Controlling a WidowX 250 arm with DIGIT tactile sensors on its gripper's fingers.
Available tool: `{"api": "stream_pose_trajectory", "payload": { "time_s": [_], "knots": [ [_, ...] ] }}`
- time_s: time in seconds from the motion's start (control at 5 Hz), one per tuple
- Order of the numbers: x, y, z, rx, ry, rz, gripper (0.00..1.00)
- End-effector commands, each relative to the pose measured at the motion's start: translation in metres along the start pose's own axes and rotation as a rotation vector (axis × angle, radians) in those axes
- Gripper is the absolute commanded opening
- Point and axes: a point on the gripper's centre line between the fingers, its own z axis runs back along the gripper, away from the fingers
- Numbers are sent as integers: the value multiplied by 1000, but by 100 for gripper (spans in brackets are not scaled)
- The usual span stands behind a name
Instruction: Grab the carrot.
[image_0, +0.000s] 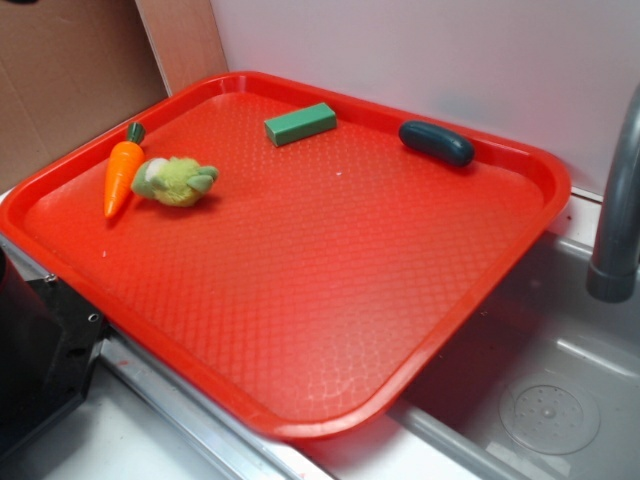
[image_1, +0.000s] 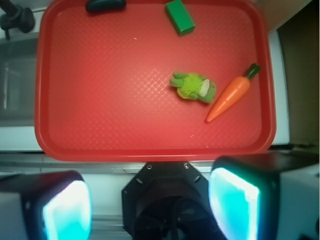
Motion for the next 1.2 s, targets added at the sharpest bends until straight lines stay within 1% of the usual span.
{"api": "stream_pose_trajectory", "payload": {
  "time_s": [0.0, 0.2, 0.4, 0.6, 0.8, 1.0],
  "knots": [
    [36, 29, -28, -10, -31, 281, 100],
    [49, 53, -49, -22, -64, 459, 100],
    [56, 73, -68, -20, -60, 546, 100],
    [65, 98, -99, -1, -97, 675, 100],
    [75, 122, -135, 51, -78, 757, 100],
    [82, 135, -159, 90, -120, 835, 100]
  ]
}}
